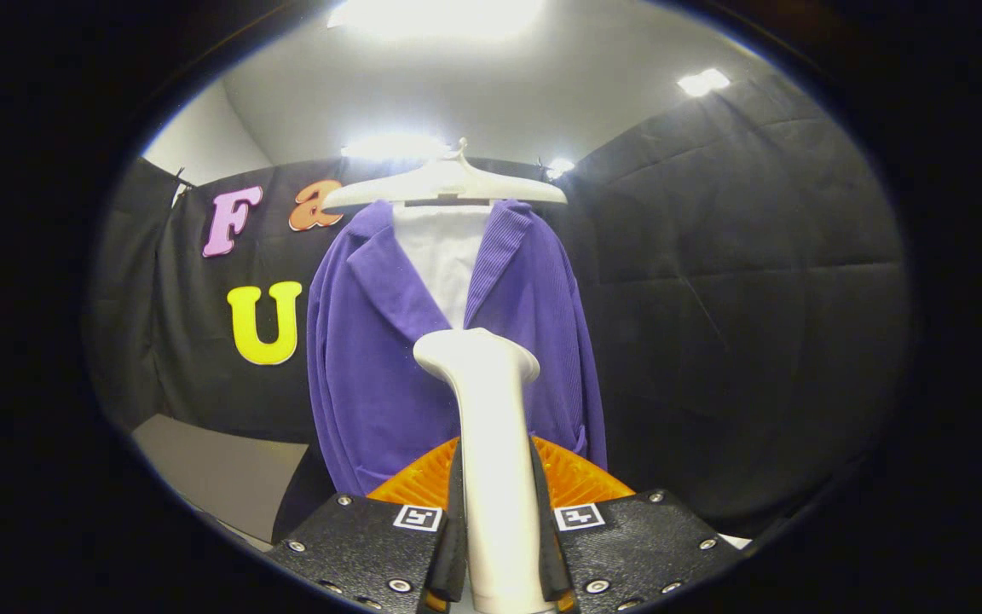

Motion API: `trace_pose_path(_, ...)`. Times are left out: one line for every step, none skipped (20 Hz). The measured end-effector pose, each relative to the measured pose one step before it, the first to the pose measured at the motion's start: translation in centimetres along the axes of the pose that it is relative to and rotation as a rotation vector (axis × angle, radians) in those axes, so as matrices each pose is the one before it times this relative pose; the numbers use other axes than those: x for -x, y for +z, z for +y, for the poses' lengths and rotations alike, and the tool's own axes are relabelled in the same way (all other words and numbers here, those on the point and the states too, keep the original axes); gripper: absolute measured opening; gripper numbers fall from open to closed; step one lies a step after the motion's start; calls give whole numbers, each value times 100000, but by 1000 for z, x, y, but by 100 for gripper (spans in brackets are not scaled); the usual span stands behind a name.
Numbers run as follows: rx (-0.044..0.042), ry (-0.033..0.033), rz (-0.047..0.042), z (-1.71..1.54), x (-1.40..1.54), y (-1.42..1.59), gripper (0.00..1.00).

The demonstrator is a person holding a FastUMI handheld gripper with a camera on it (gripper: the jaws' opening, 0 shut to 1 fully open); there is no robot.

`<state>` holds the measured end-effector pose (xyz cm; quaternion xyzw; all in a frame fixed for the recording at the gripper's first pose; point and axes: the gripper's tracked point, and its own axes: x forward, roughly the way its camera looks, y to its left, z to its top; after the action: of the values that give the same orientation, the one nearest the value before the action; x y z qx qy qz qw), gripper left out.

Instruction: Iron the clothes twice with a garment steamer, once on the left side and once on the right side.

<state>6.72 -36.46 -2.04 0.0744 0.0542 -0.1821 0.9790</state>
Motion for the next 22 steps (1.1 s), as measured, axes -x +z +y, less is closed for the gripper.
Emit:
trace_pose_path(-509, -700, -1216, -408, -379, 748, 33)
trace_pose_path(304, -811, -986, -484, -365, 589, 33)
trace_pose_path(546, -1166, -1422, -502, -320, 678, 33)
trace_pose_path(-243, -1242, -961, -488, -451, 637, 33)
trace_pose_path(-680, -306, -609, -162, -421, 532, 33)
trace_pose_path(-613, 153, -615, -43, -339, 326, 33)
trace_pose_path(-470, 57, -676, -4, -349, 420, 33)
trace_pose_path(-509, 314, -753, 87, -394, 359, 33)
trace_pose_path(-434, 870, -731, 253, -263, 491, 33)
trace_pose_path(-253, 909, -843, 227, -262, 524, 33)
trace_pose_path(50, 538, -1489, 320, -290, 665, 33)
trace_pose_path(471, 588, -1439, 291, -291, 536, 33)
trace_pose_path(312, 611, -1401, 331, -258, 622, 33)
trace_pose_path(181, 778, -1381, 344, -502, 433, 33)
trace_pose_path(170, 640, -1058, 327, -446, 438, 33)
trace_pose_path(464, 80, -1037, 148, -483, 365, 33)
trace_pose_path(1192, -712, -1237, -77, -432, 304, 33)
trace_pose_path(1212, -940, -1009, -390, -485, 152, 33)
trace_pose_path(542, -510, -482, -317, -370, -42, 33)
trace_pose_path(-65, 15, 387, -307, -312, -392, 33)
trace_pose_path(-728, 65, 1016, -217, -270, -549, 33)
trace_pose_path(-227, 56, 1222, -305, -247, -693, 33)
